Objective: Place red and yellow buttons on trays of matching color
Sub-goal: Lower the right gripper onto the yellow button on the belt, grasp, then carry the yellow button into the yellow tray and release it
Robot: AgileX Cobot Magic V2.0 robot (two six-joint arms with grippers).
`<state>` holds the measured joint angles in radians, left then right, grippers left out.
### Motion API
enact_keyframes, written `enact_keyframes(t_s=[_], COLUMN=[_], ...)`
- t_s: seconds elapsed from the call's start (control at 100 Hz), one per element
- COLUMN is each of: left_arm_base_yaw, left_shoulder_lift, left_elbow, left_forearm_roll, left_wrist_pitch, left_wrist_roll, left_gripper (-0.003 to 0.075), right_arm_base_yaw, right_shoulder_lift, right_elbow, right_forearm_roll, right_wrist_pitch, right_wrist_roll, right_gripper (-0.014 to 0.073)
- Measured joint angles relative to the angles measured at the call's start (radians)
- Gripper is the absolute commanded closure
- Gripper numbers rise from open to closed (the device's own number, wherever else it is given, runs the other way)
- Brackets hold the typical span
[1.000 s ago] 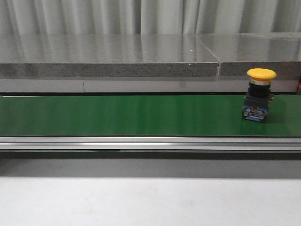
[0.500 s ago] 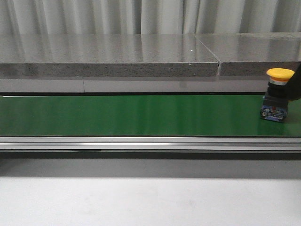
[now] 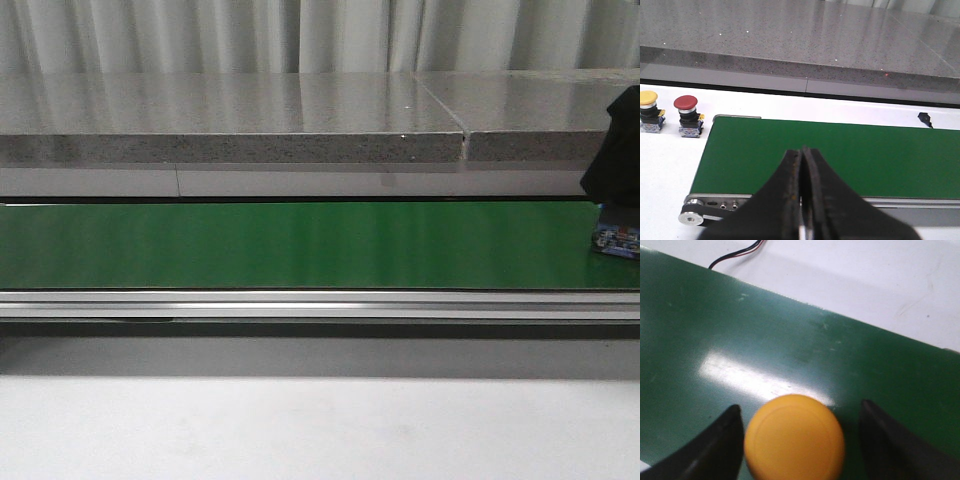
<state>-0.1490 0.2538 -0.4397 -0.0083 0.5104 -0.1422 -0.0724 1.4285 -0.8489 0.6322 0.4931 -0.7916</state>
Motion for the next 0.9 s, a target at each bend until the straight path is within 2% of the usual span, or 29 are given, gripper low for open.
enact_keyframes(t_s=[0.14,0.4,0.54,0.8,0.9], left_arm_base_yaw=[0.0,0.0,0.0,0.0,0.0], left_shoulder_lift=[0.0,0.0,0.0,0.0,0.0], left_elbow=[0.0,0.0,0.0,0.0,0.0], left_forearm_roll=[0.0,0.0,0.0,0.0,0.0], left_wrist_pitch=[0.0,0.0,0.0,0.0,0.0], left_wrist_roll=[0.0,0.0,0.0,0.0,0.0], left_gripper=[0.0739,0.0739,0.0739,0.0739,0.0739], right_arm_base_yaw=[0.0,-0.04,-0.143,-0.43,-0.505], right_shoulder_lift=[0.002,-0.068,-0.144,-0.272,-0.289], right_elbow=[0.0,0.0,0.0,0.0,0.0], right_forearm_roll=[0.0,0.0,-0.024,-0.136,-0.144], right_wrist_pitch=[0.009,0.053,0.082,0.177,0.197], right_wrist_roll=[0.001,0.069,0.113,0.233,0.286], right_gripper=[0.0393,0.0401,0.0401,0.0401,0.0401])
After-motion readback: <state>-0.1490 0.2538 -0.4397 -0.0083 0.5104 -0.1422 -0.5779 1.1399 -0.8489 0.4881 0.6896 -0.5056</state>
